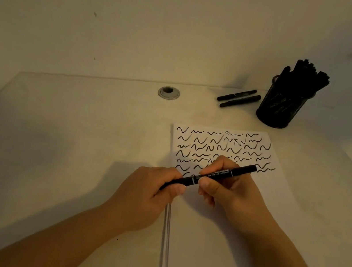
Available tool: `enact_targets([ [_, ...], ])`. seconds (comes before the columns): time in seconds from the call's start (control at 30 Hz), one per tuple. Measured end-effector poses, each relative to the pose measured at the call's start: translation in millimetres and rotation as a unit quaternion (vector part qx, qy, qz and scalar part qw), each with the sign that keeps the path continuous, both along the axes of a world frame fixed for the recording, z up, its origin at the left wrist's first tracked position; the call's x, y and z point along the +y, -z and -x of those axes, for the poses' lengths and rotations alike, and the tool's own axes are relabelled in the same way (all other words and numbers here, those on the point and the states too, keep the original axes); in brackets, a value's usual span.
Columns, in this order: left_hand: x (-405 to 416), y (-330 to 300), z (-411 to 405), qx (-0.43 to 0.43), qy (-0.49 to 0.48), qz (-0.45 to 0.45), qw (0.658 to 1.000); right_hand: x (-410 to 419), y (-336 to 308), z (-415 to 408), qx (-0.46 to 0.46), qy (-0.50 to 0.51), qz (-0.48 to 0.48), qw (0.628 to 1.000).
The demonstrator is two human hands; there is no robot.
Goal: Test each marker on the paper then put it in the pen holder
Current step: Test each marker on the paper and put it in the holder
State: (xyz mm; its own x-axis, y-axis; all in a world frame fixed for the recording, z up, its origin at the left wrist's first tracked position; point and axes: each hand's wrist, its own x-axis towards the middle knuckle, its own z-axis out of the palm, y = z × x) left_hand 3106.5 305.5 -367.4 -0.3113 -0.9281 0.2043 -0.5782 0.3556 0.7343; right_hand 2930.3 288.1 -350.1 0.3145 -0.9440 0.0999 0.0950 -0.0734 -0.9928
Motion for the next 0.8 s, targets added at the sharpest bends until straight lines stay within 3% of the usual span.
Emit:
enact_targets([
  [0.33,-4,5,-2,0.034,-0.003,0.001,0.999,-5,6,3,0.002,-0.006,0.009,1.0],
  [0.6,-8,2,-11,0.143,-0.047,-0.023,0.988,-9,5,15,-0.036,0.033,-0.042,0.998],
  [0.67,-11,-2,-14,0.127,-0.058,-0.011,0.99,-14,1,23,0.074,0.089,0.006,0.993],
  [0.8,-22,-15,-8,0.06,-0.062,0.026,0.996,-22,-19,30,0.34,0.097,0.162,0.921],
])
